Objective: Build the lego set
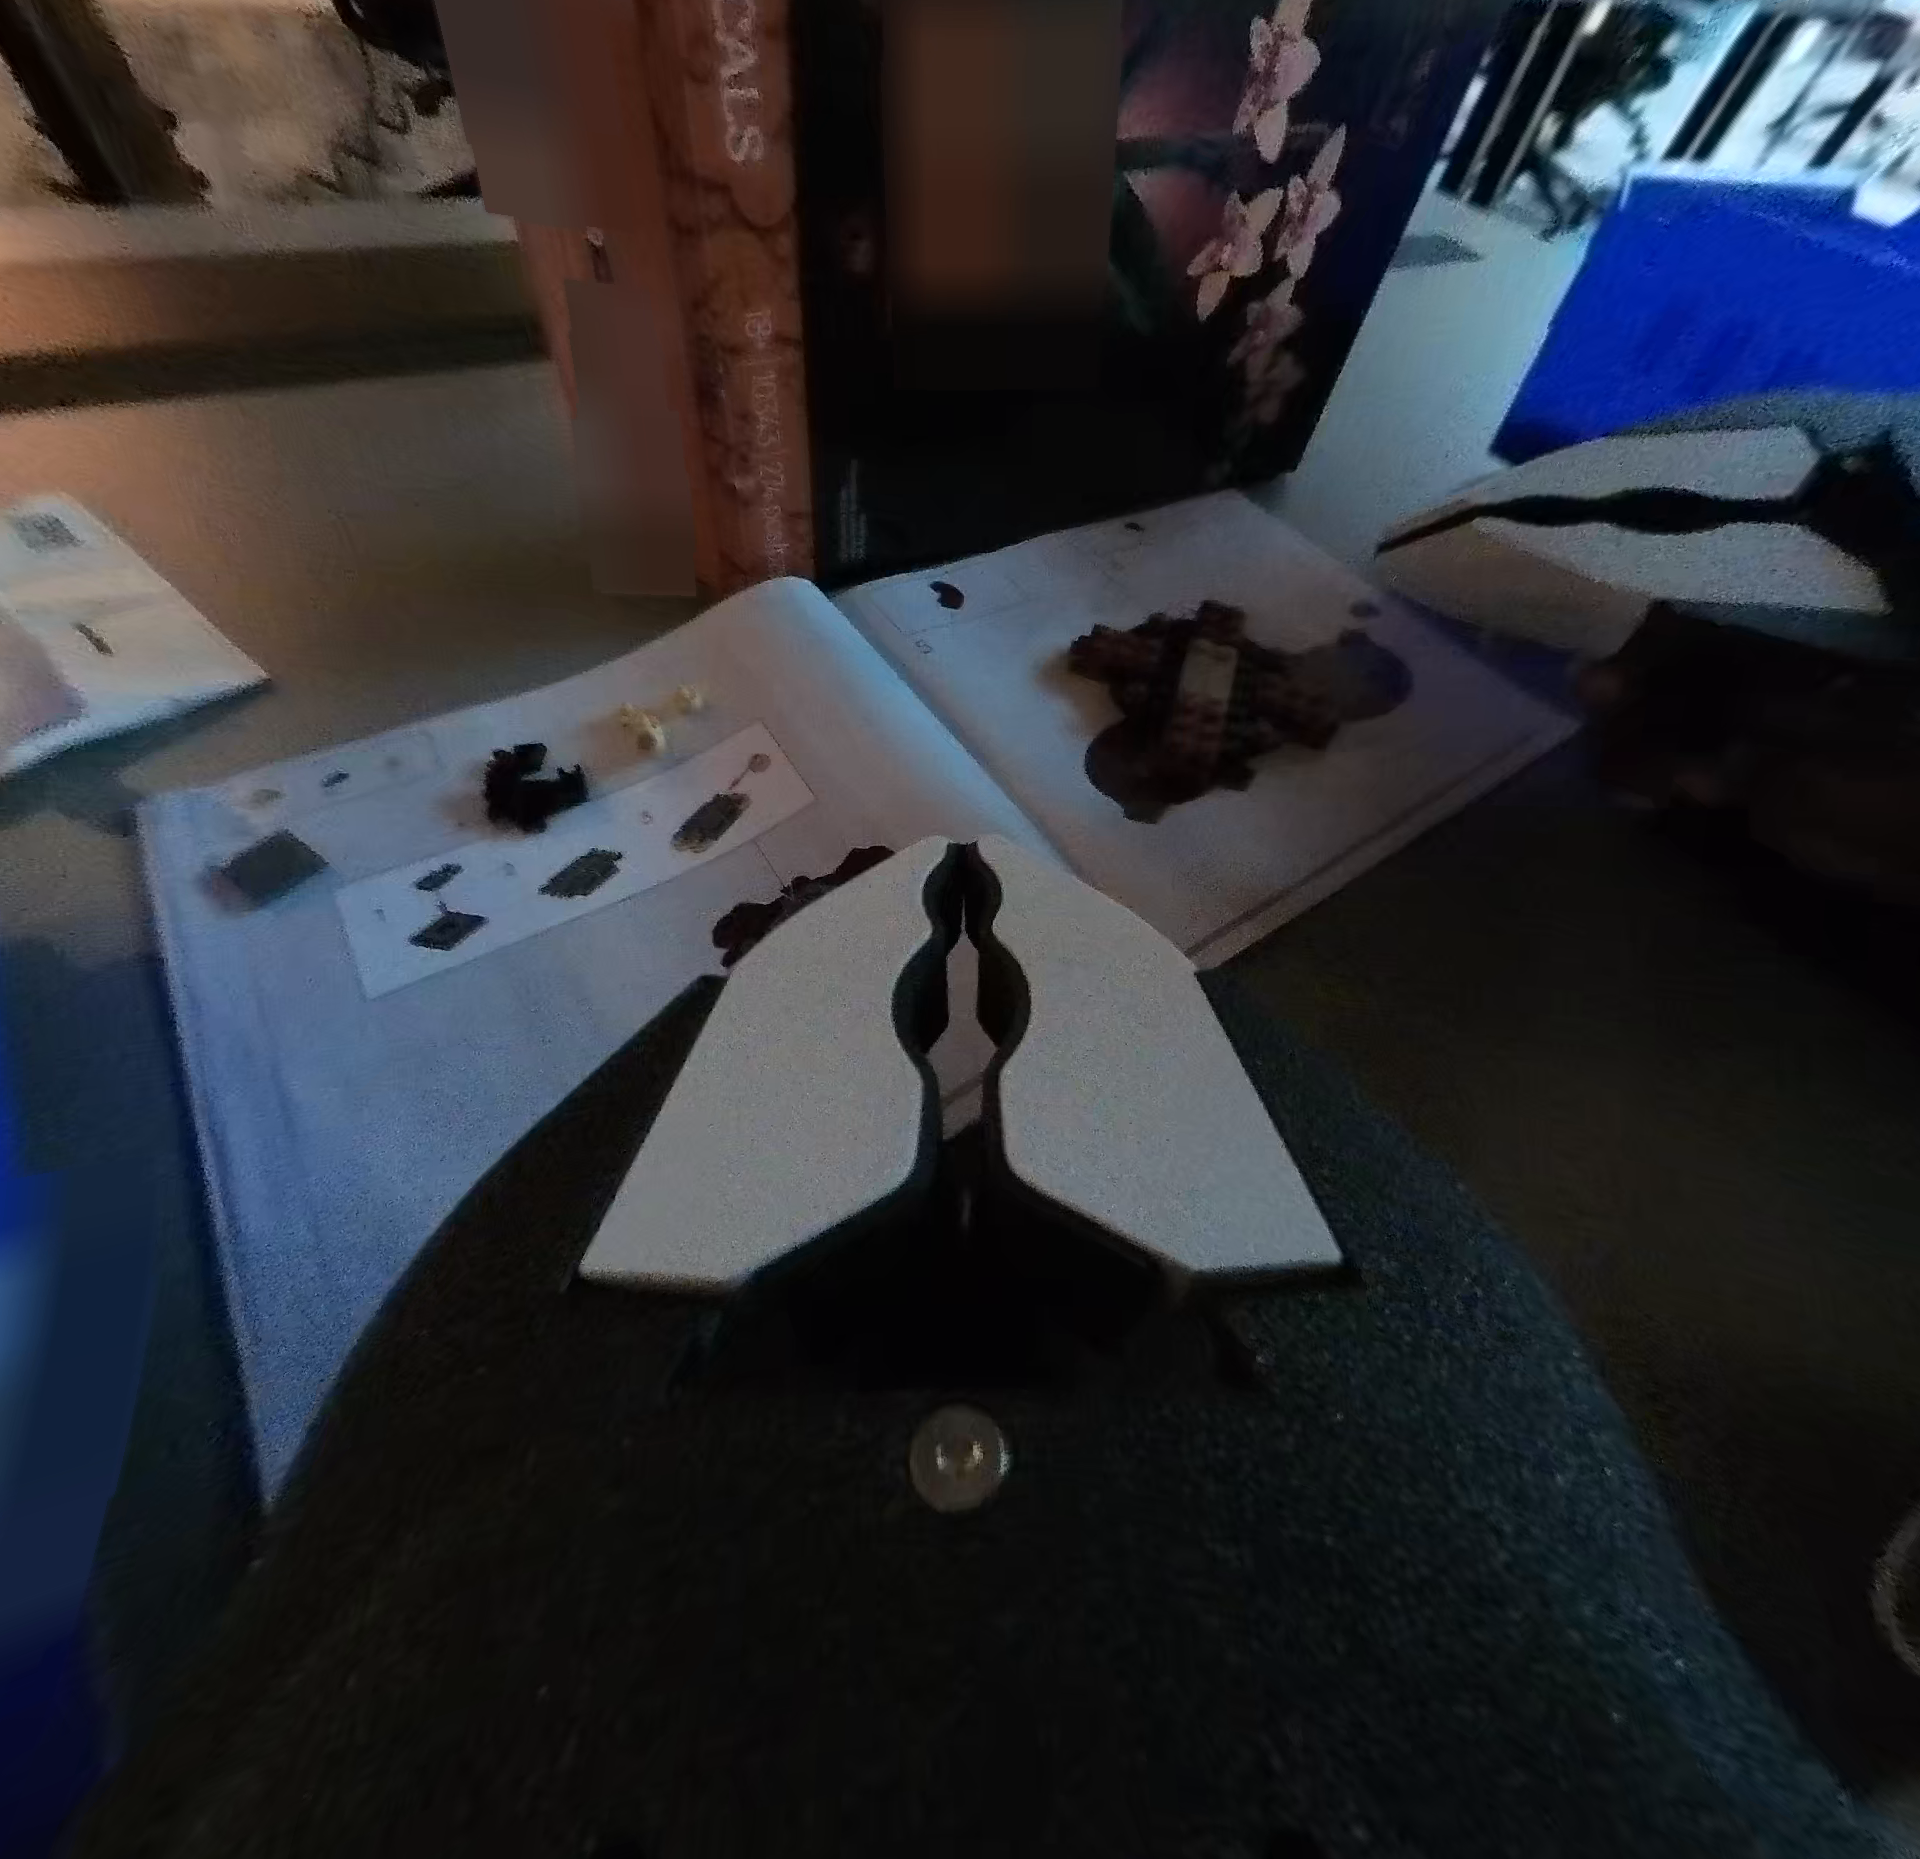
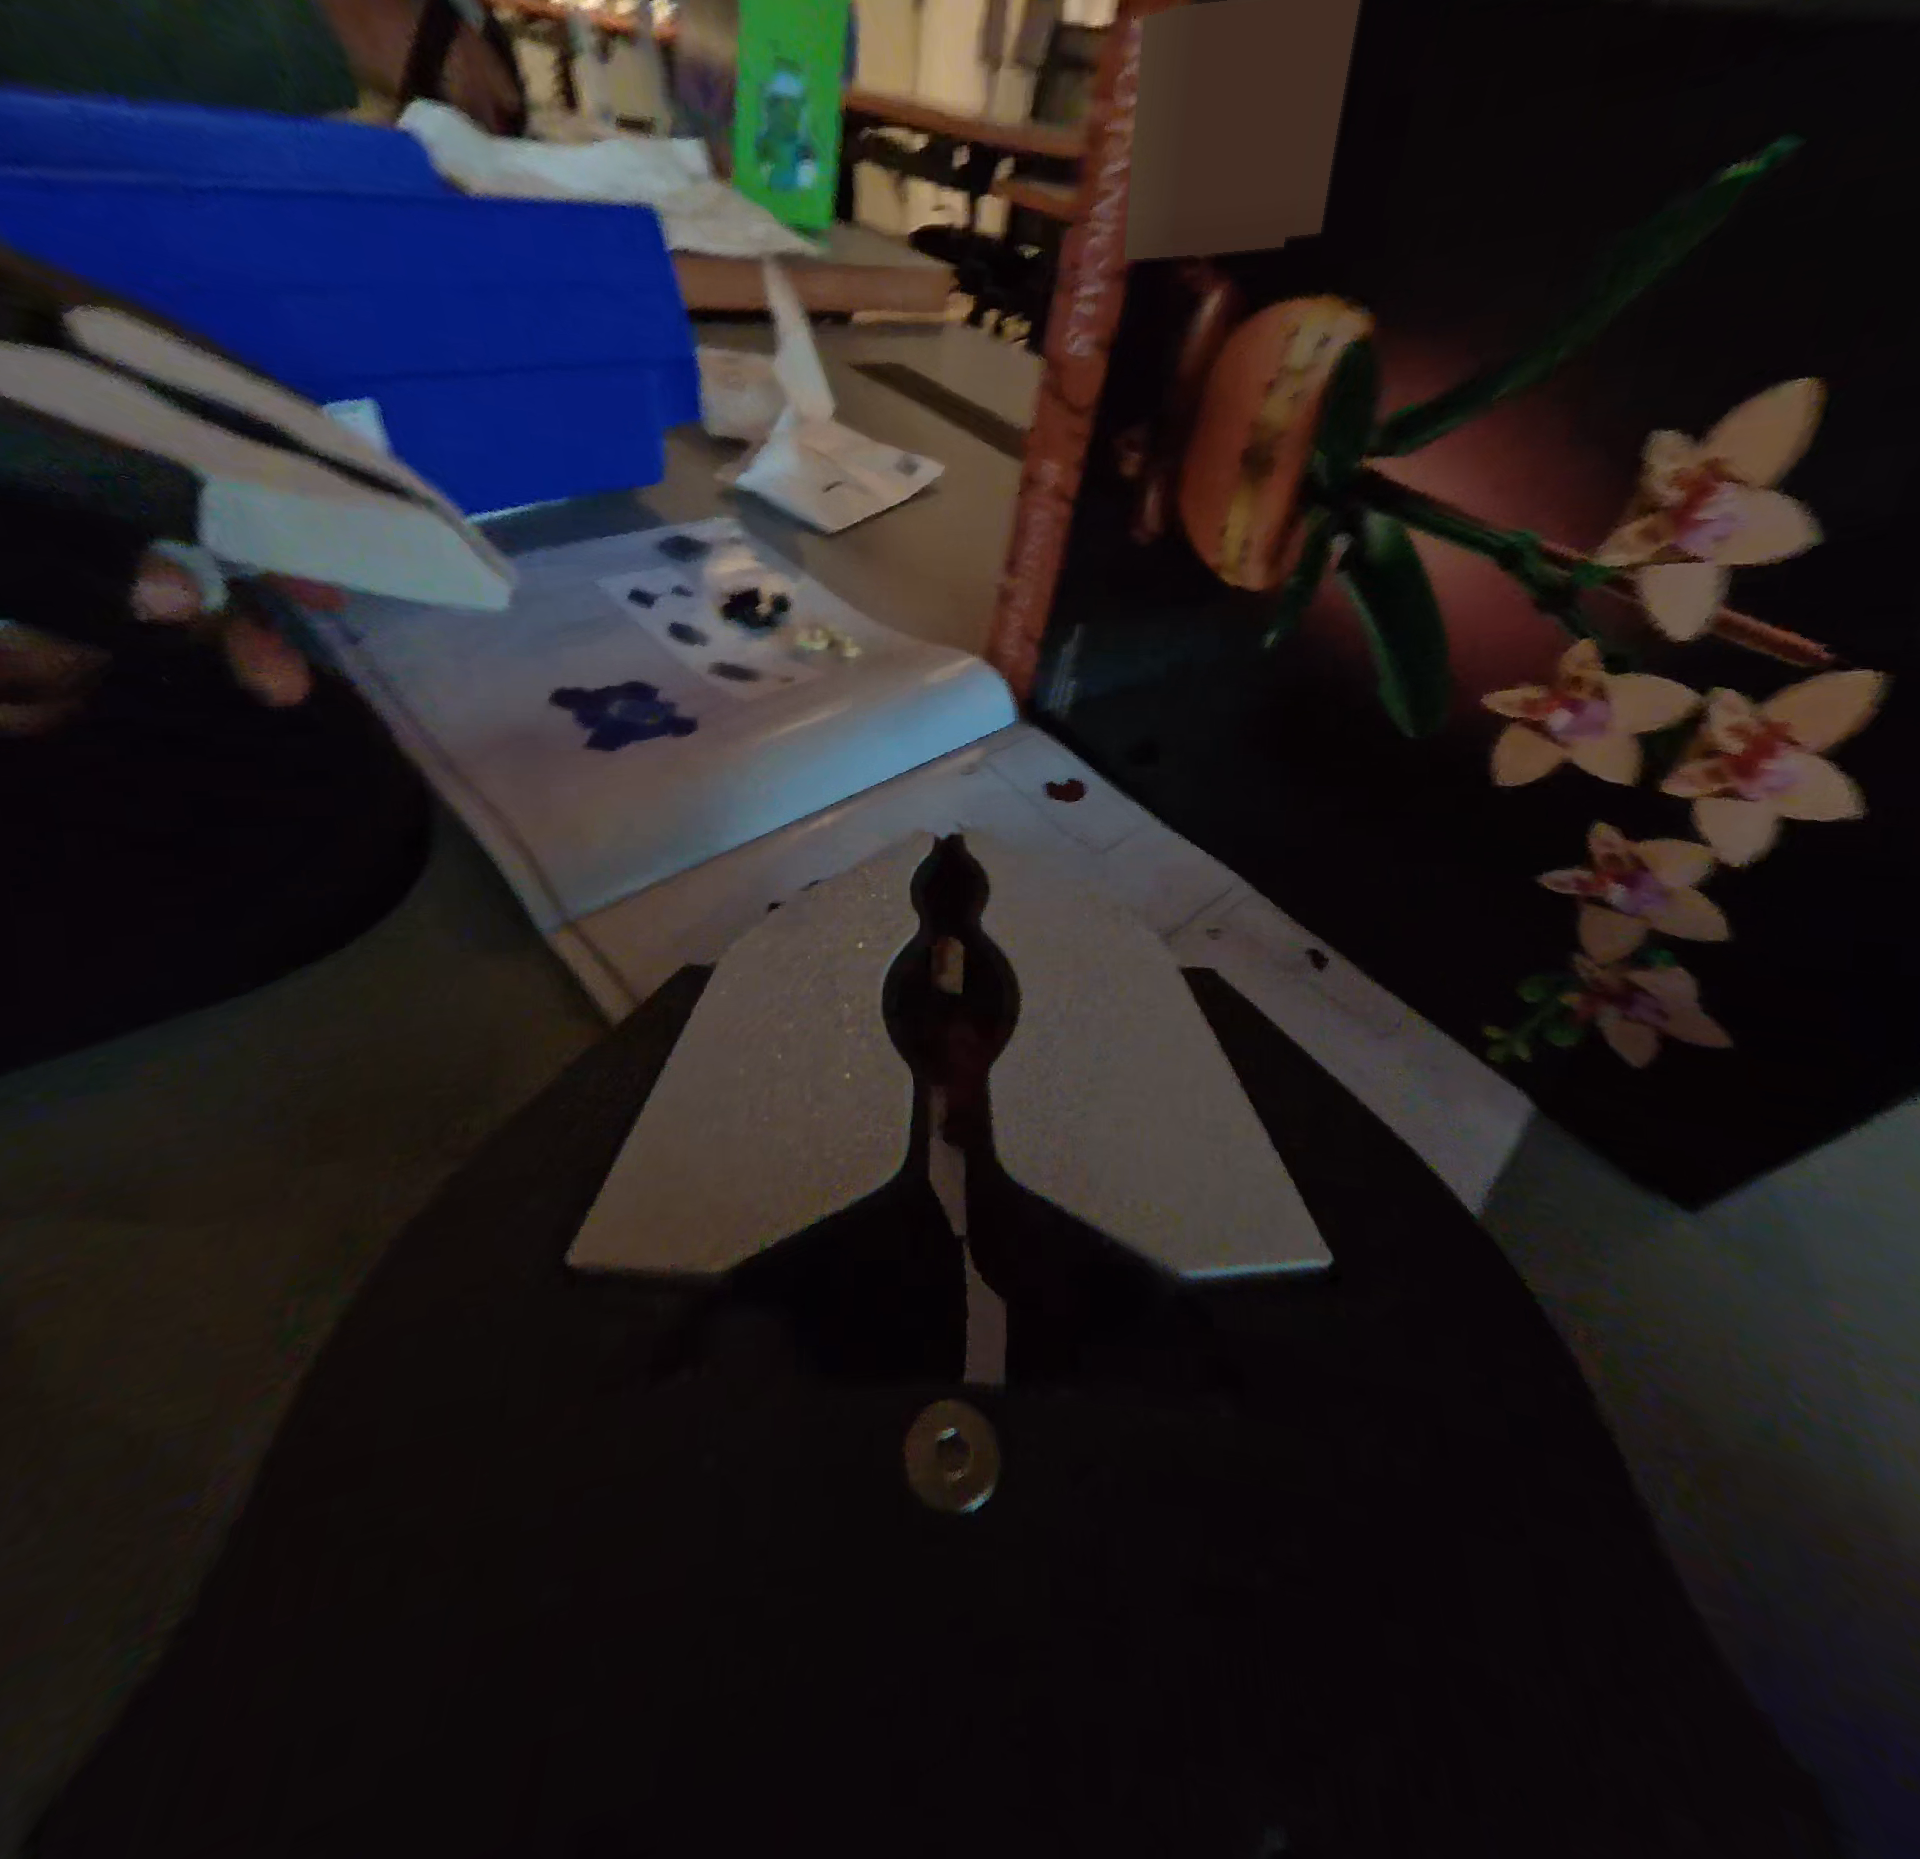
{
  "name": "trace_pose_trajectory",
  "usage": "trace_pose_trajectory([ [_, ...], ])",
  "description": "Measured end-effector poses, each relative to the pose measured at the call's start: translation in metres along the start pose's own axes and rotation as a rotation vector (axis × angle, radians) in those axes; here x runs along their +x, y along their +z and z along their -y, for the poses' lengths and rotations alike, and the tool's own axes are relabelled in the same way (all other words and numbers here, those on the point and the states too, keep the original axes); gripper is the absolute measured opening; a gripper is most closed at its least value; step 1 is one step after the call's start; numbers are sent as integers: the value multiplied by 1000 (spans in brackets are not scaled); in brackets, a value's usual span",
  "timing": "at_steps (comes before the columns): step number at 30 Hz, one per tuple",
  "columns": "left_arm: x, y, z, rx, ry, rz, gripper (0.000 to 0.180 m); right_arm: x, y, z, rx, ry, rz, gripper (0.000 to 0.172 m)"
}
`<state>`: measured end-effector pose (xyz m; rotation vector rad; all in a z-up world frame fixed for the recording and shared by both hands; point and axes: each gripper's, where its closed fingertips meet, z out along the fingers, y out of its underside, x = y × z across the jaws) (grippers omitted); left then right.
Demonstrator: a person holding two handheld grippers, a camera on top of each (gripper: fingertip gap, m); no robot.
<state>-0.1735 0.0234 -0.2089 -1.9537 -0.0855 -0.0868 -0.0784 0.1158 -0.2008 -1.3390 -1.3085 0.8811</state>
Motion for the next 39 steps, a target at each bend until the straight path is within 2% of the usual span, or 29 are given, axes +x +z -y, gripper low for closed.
trace_pose_trajectory([
  [2,0,1,0,3,33,28,0,3,0,0,2,-9,-29,0],
  [3,0,1,0,-4,41,32,5,6,0,2,14,-8,-54,10],
  [5,0,4,-3,-31,33,24,80,14,-2,4,33,18,-101,47],
  [6,0,5,-5,-46,22,16,98,17,-3,4,38,35,-109,55],
  [7,1,6,-5,-51,13,-1,95,17,-3,4,43,46,-100,45],
  [8,4,4,-4,-36,12,-28,48,13,-5,6,58,43,-72,0],
  [9,7,1,-1,-7,19,-46,0,9,-5,7,66,39,-45,0],
  [14,5,1,0,0,59,-4,0,6,-1,3,25,19,-33,2],
  [15,5,1,0,3,50,-3,4,9,-1,3,26,20,-55,13],
  [17,0,2,0,-2,8,6,74,14,-1,3,30,32,-94,47],
  [18,-1,3,-1,-14,-14,-1,84,16,-1,3,28,39,-99,50],
  [19,-1,3,-2,-19,-26,-16,82,14,-2,3,30,40,-84,39],
  [20,2,2,0,-5,-23,-39,41,9,-3,5,47,27,-49,0],
  [21,4,-1,3,26,-8,-42,0,5,-3,6,51,16,-27,0],
  [25,7,1,0,4,76,-2,0,2,0,3,19,-7,-20,0],
  [39,6,1,0,1,44,-21,0,0,2,1,5,-27,-12,0],
])
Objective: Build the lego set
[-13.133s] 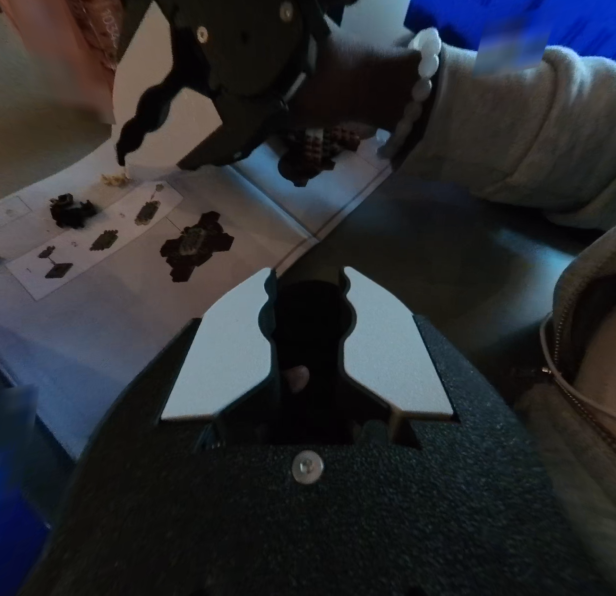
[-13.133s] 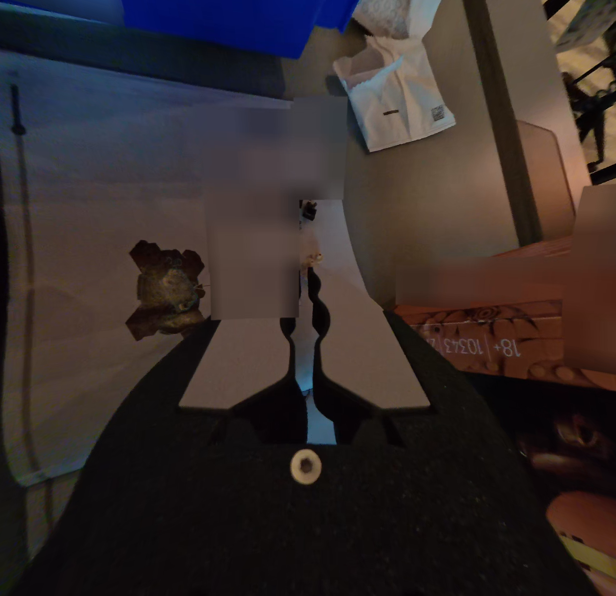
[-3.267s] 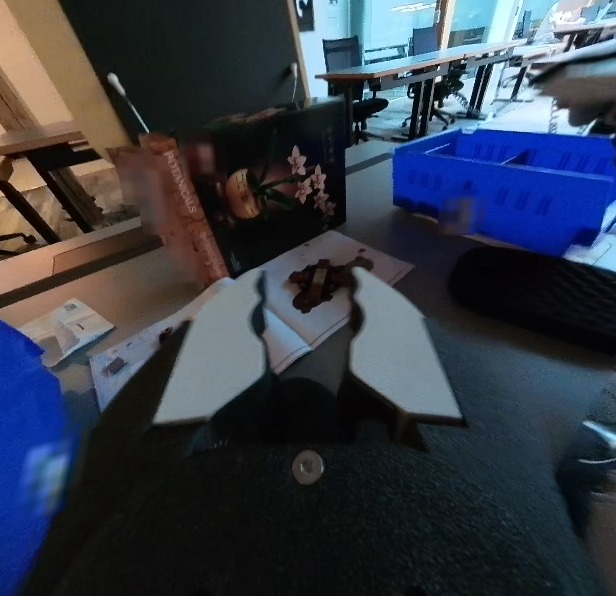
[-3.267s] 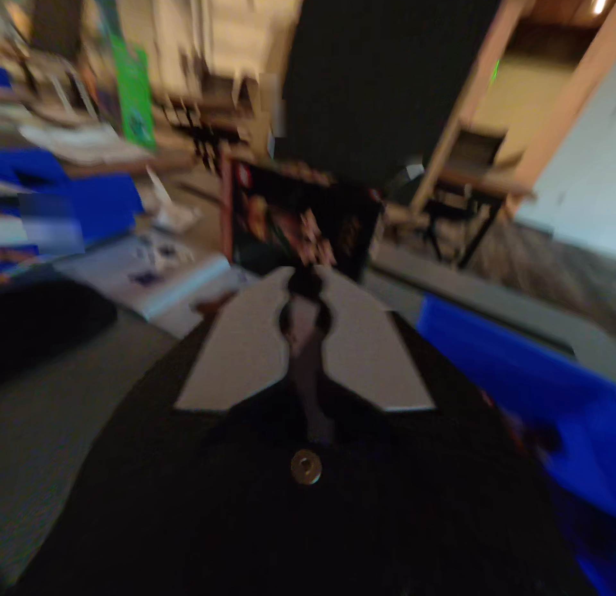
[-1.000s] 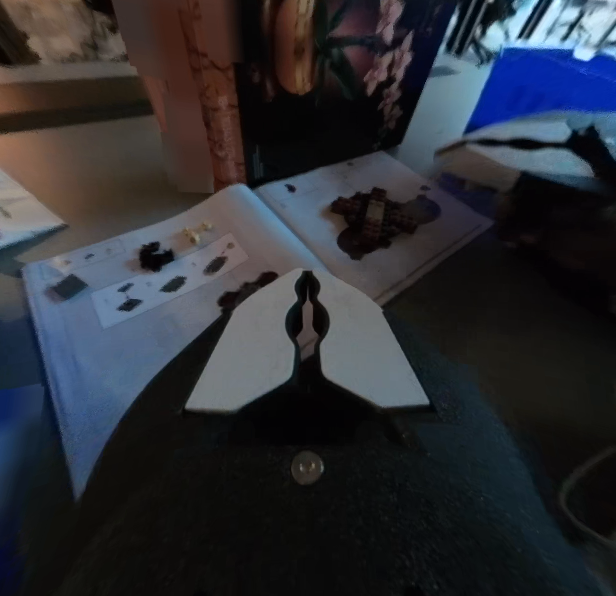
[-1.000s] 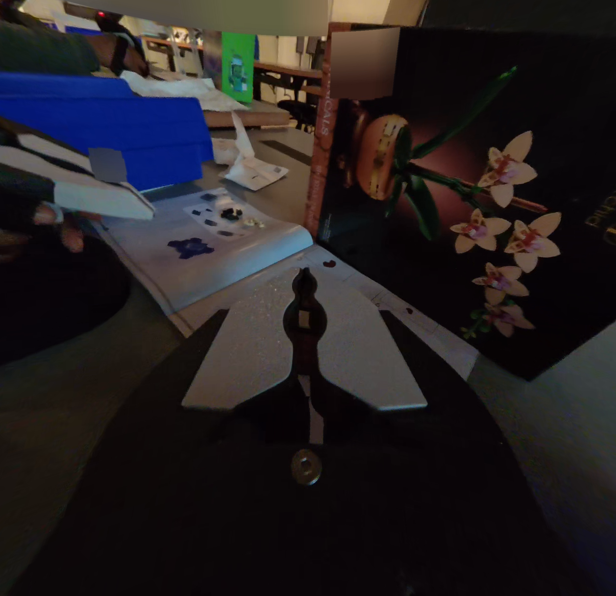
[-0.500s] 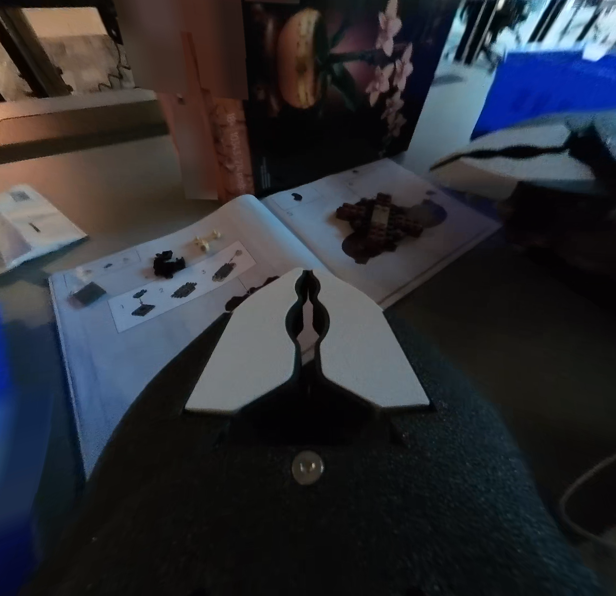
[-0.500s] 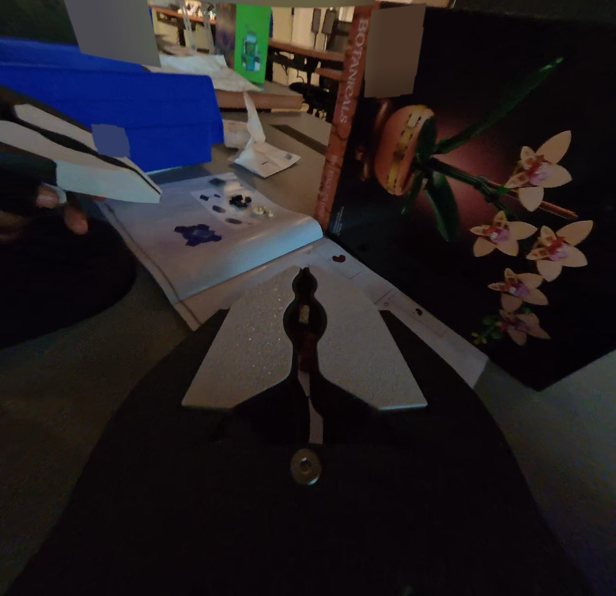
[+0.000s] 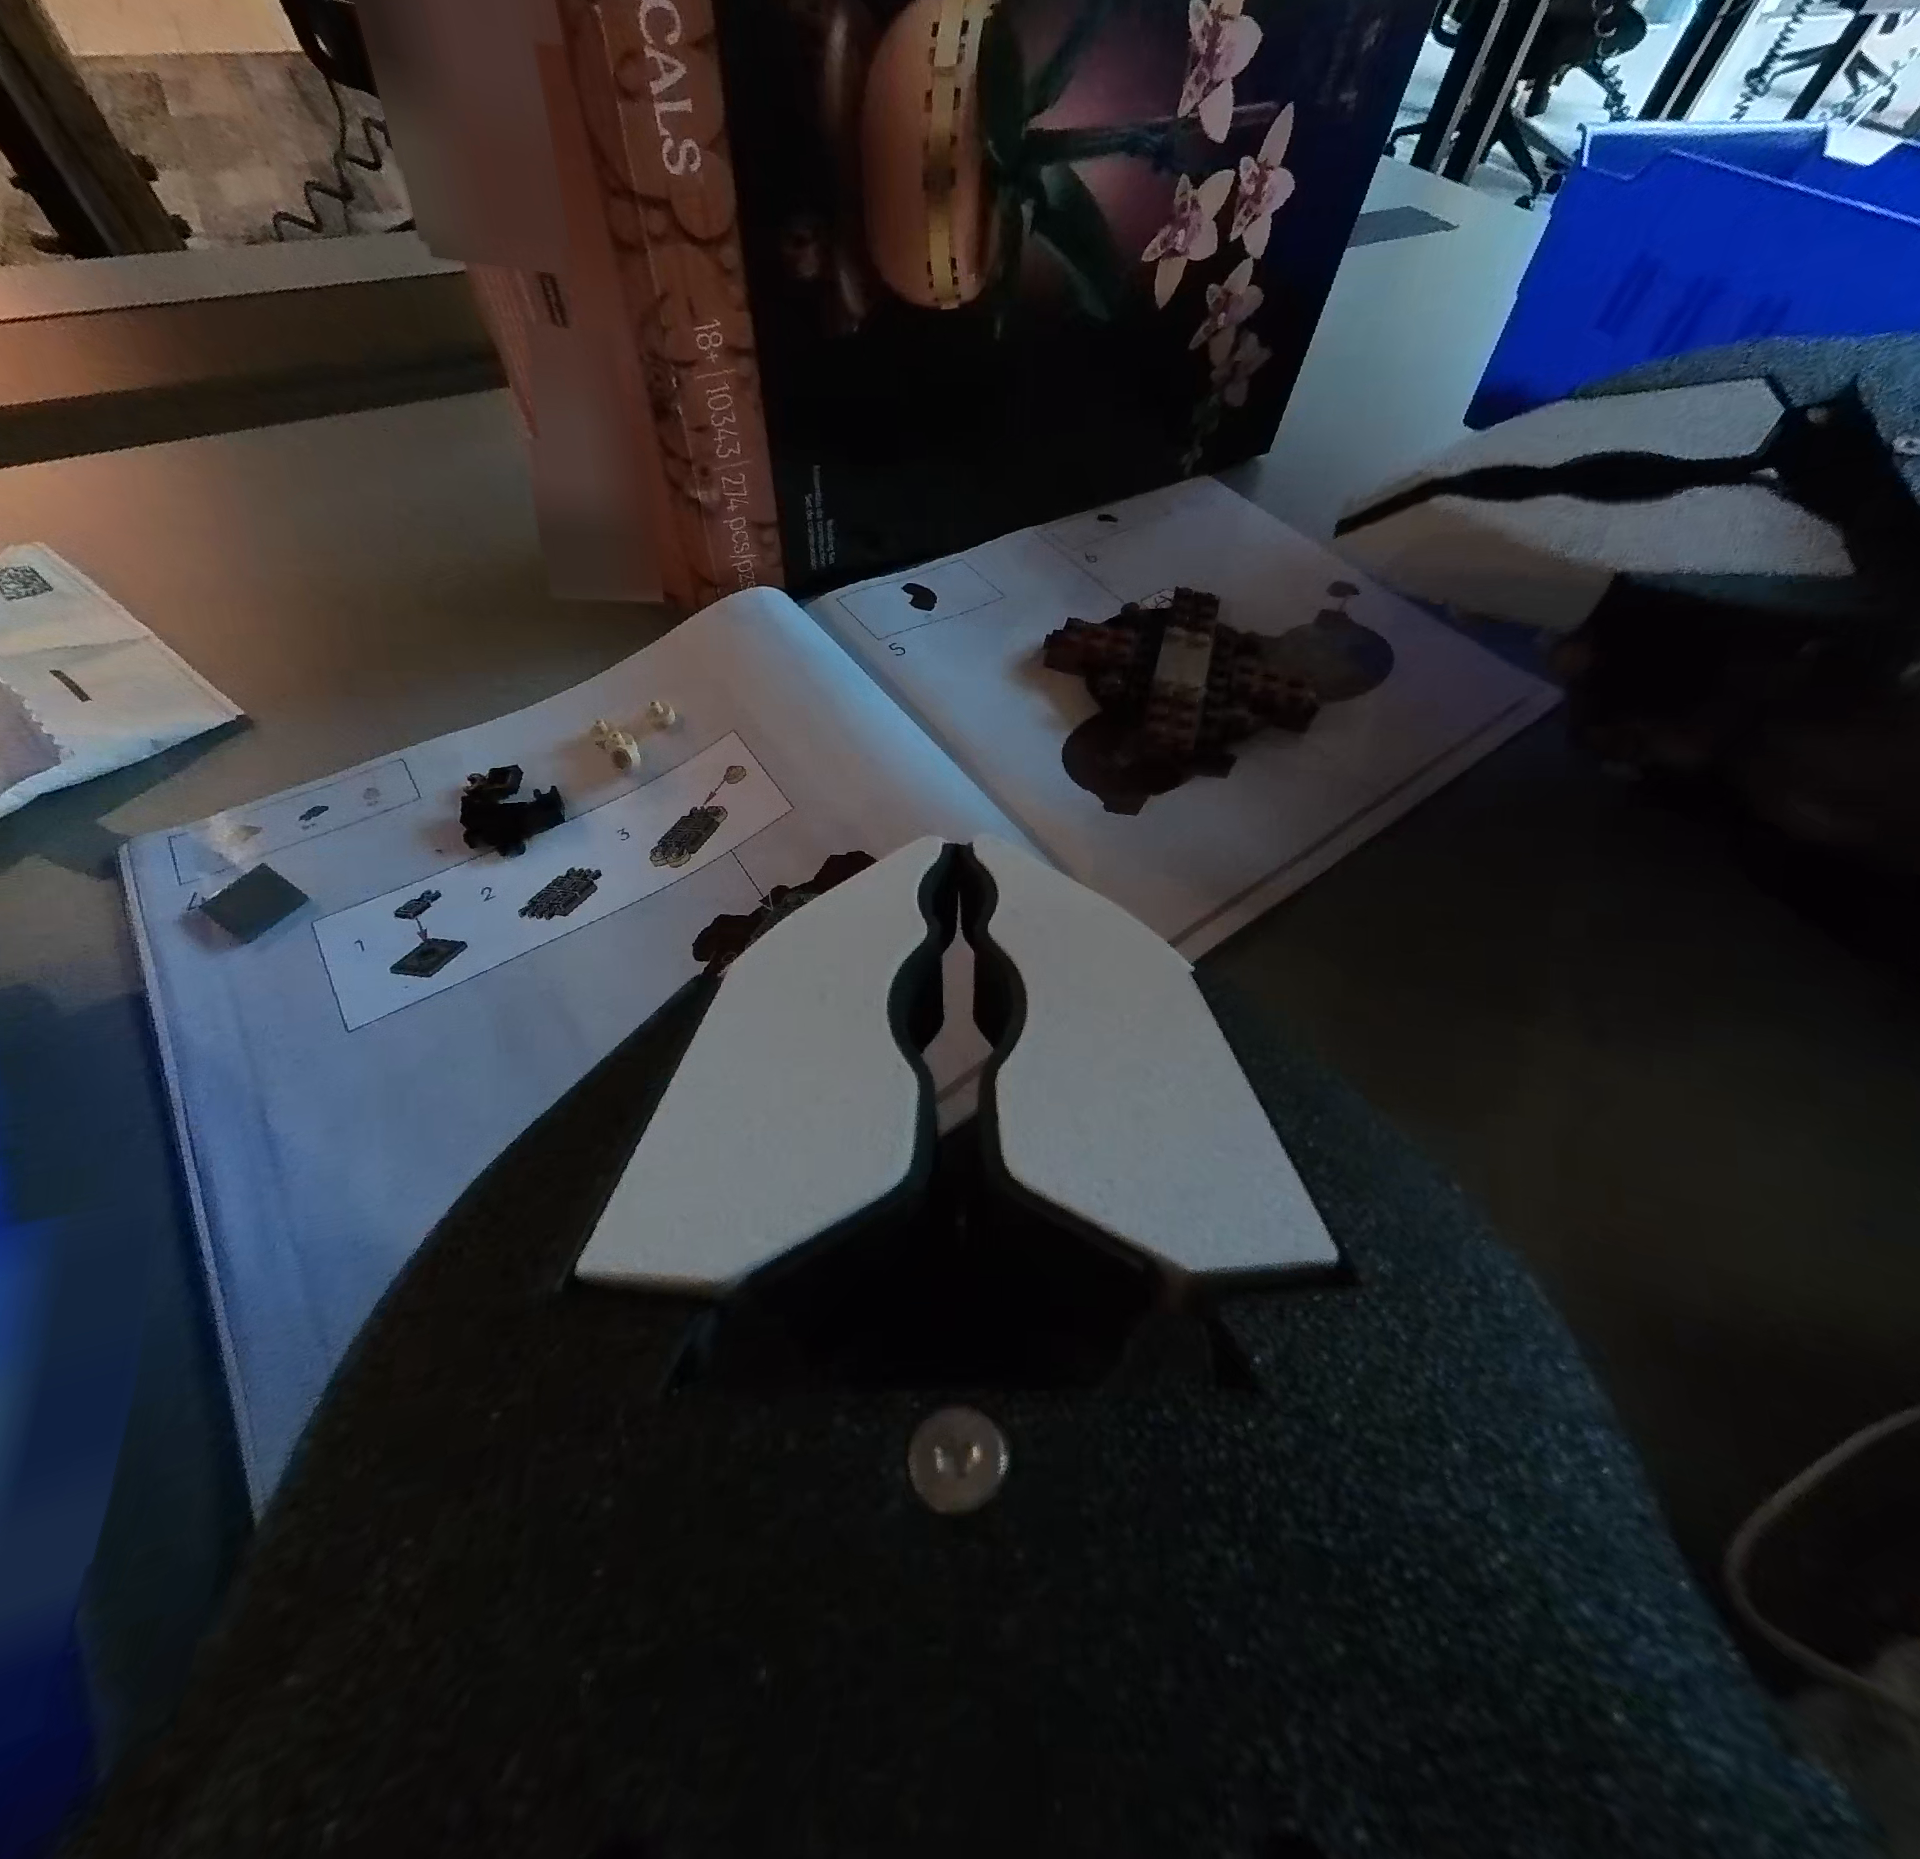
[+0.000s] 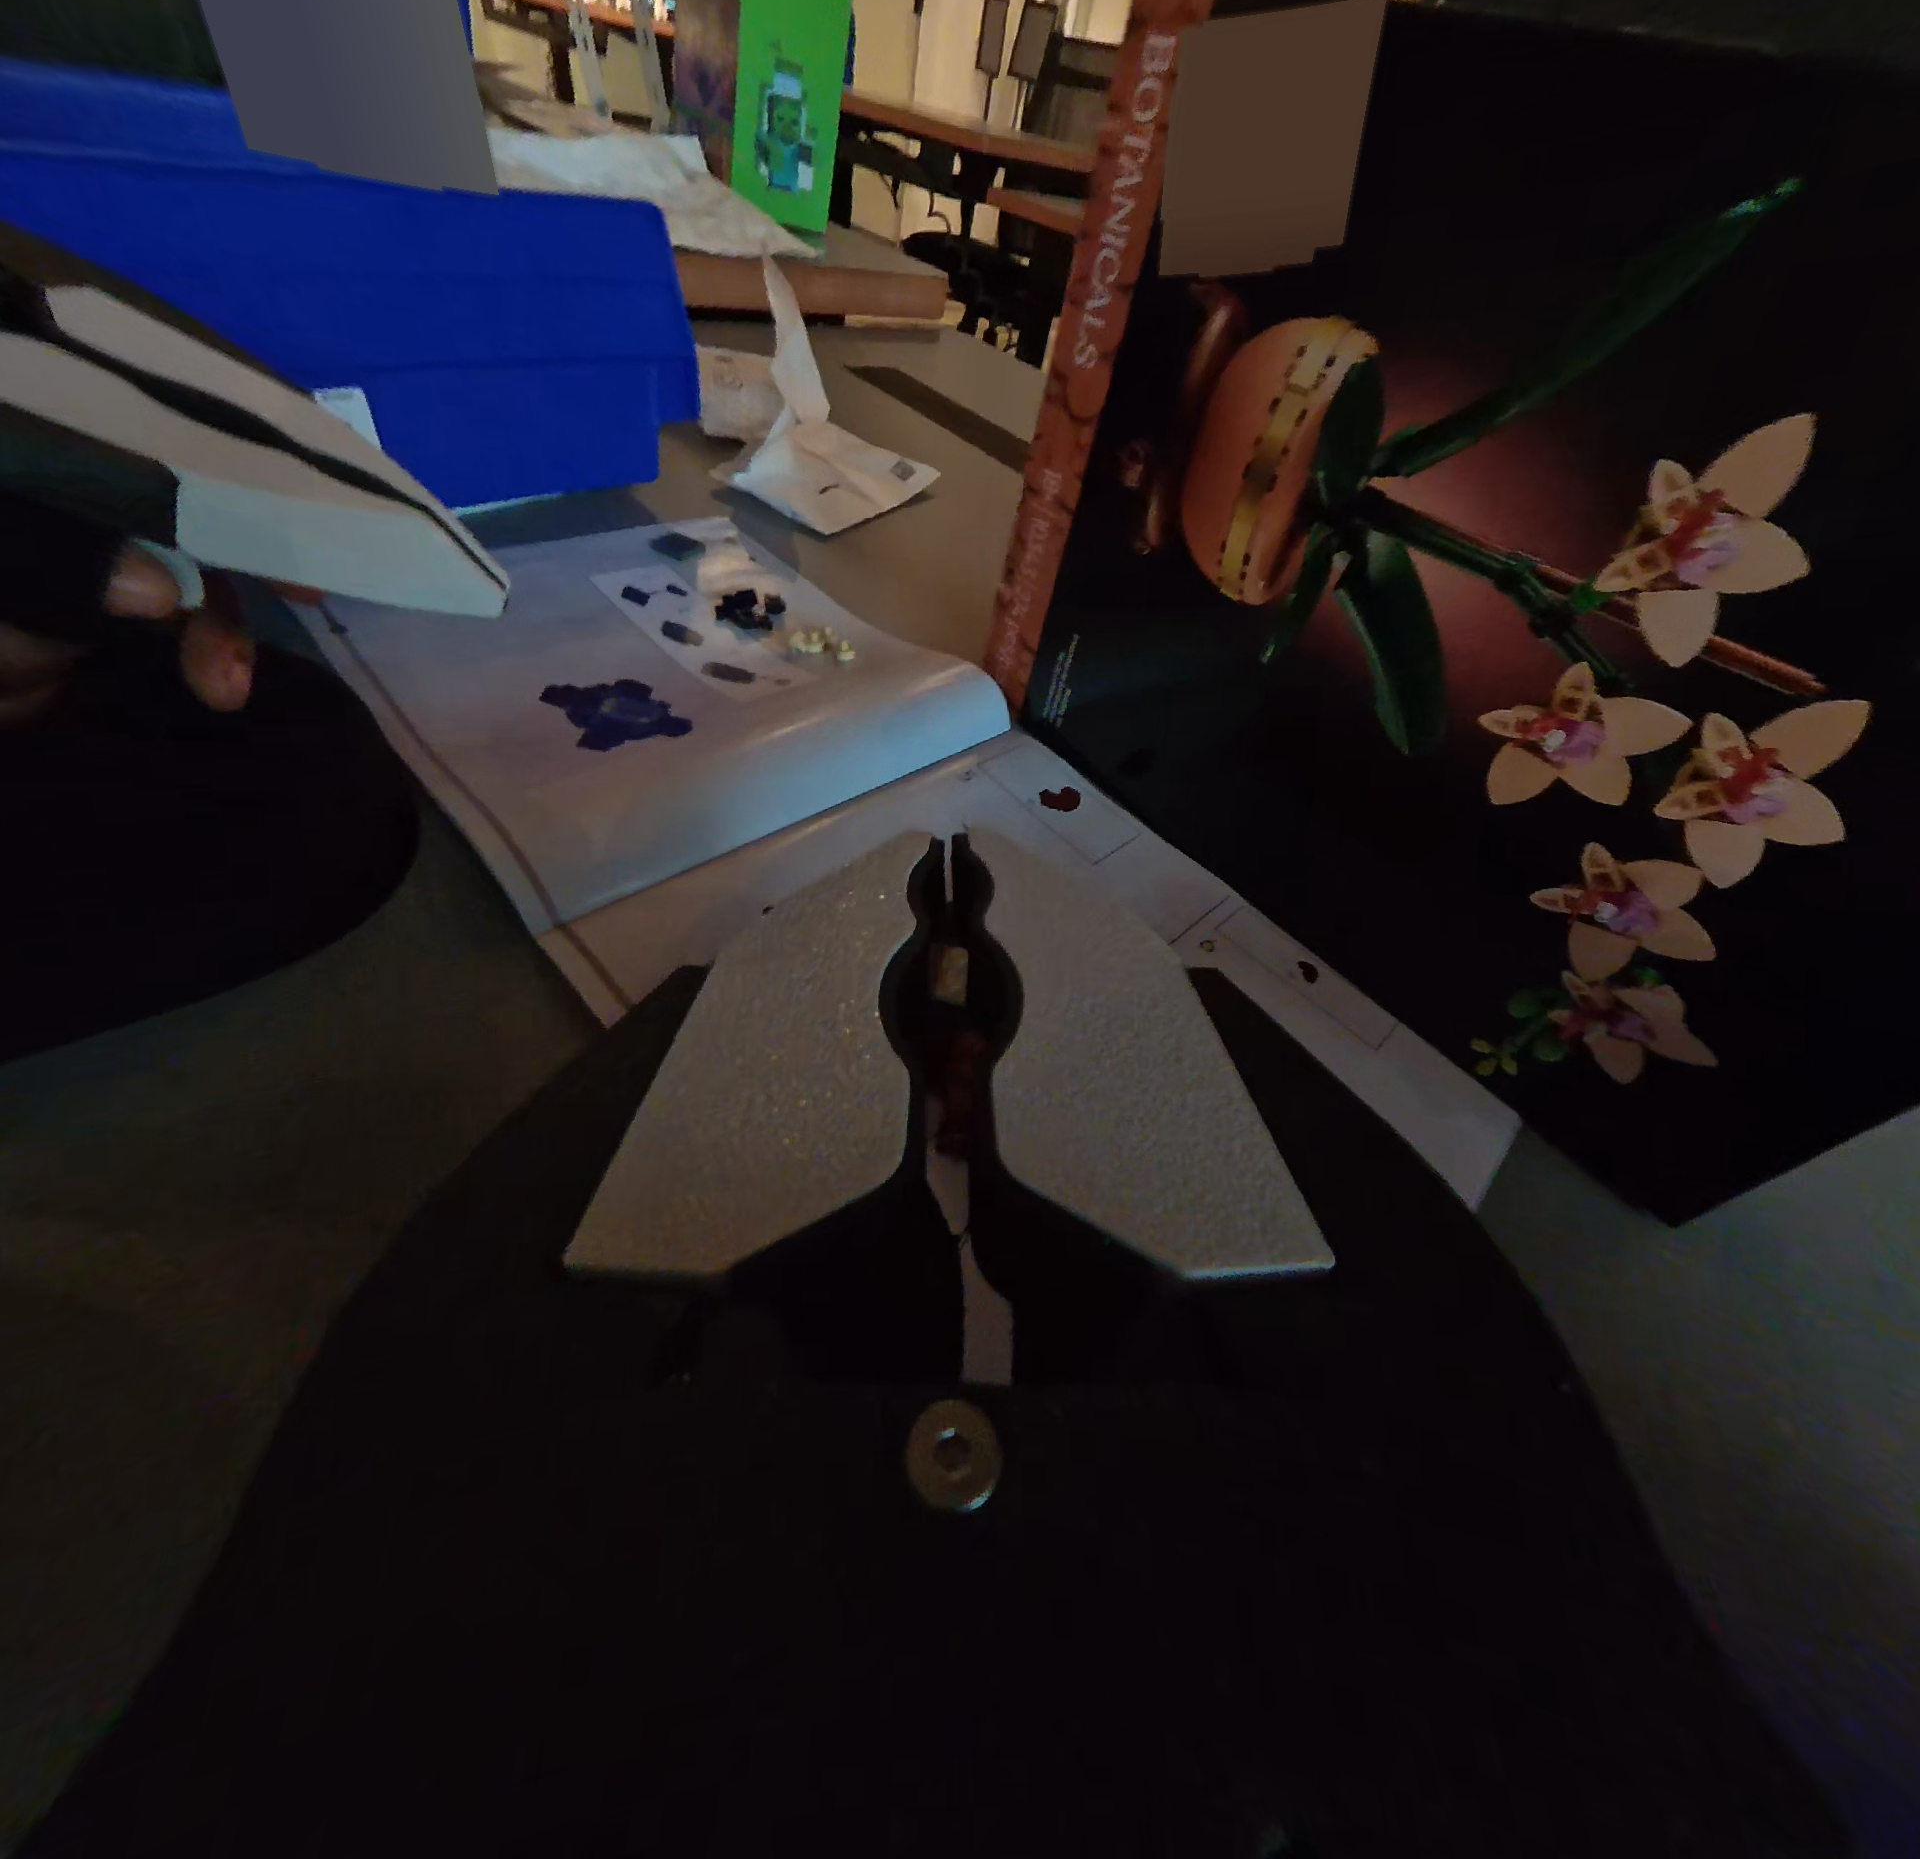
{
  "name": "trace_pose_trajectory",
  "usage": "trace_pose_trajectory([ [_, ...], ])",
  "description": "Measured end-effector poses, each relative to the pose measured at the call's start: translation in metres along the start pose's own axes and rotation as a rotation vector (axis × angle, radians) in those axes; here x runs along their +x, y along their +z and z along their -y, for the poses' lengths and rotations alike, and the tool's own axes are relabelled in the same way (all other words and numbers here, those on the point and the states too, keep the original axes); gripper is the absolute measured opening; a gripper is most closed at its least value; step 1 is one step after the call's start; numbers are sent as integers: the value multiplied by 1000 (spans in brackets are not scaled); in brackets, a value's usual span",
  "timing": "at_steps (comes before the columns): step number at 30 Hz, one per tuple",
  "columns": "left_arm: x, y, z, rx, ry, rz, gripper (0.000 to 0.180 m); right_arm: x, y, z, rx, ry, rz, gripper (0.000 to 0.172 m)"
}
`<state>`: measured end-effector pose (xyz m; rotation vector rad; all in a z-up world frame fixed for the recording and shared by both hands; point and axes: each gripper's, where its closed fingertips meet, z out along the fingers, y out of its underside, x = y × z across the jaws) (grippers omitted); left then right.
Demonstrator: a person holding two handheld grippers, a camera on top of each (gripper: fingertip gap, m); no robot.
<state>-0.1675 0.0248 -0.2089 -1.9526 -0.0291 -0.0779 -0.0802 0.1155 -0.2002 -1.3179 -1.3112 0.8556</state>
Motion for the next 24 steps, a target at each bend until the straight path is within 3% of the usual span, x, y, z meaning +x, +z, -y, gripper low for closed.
trace_pose_trajectory([
  [24,0,0,0,5,-1,-7,0,-1,1,-2,-16,-8,2,0],
])
